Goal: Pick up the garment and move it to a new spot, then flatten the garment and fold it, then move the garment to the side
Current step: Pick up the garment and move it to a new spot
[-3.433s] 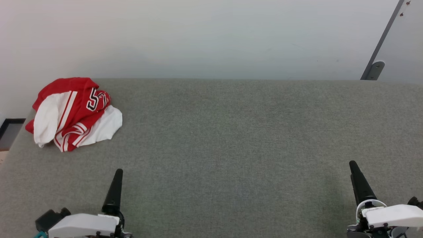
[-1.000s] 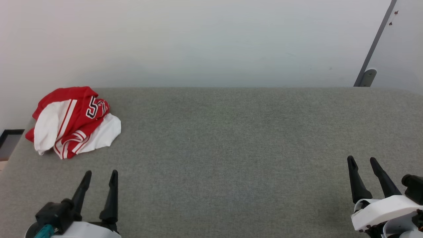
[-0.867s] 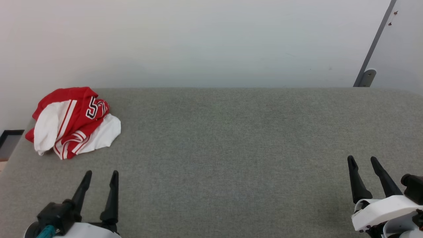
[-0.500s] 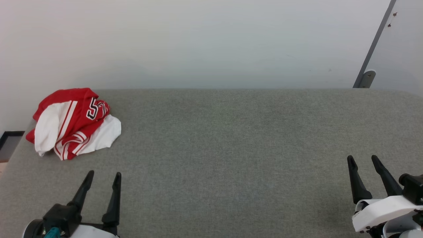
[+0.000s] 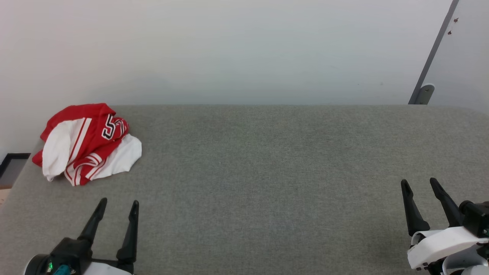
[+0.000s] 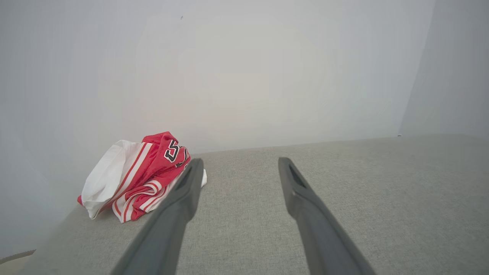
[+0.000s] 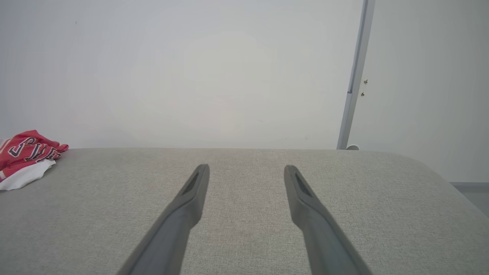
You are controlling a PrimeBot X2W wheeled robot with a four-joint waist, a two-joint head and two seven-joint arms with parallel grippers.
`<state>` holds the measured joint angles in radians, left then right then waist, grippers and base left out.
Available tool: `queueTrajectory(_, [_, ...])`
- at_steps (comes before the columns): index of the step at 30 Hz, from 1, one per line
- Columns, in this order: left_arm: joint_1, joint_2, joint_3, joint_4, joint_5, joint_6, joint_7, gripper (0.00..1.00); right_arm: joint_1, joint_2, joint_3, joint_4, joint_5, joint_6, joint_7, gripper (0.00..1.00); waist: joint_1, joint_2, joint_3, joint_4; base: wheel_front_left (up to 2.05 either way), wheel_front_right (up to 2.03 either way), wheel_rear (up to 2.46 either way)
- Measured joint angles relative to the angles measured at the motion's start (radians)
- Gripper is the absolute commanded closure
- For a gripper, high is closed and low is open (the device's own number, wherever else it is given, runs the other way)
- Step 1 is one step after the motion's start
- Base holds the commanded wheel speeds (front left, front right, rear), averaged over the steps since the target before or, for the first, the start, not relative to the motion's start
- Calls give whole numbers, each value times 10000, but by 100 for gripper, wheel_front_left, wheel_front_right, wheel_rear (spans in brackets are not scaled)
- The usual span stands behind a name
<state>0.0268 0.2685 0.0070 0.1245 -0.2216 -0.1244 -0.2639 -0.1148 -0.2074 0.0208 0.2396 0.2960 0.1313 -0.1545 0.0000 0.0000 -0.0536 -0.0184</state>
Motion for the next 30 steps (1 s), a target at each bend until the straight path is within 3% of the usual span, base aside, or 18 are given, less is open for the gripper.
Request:
queueTrajectory(13, [-266, -94, 581, 499, -694, 278, 104, 0, 72, -36, 564, -102, 192, 0, 67, 0, 0, 0, -83, 797, 0, 0, 0])
queueTrajectory(30, [-81, -17, 1264, -182, -1521, 811, 1047, 0, -171, 0, 1896, 318, 752, 2, 27, 0, 0, 0, -537, 3222, 0, 0, 0])
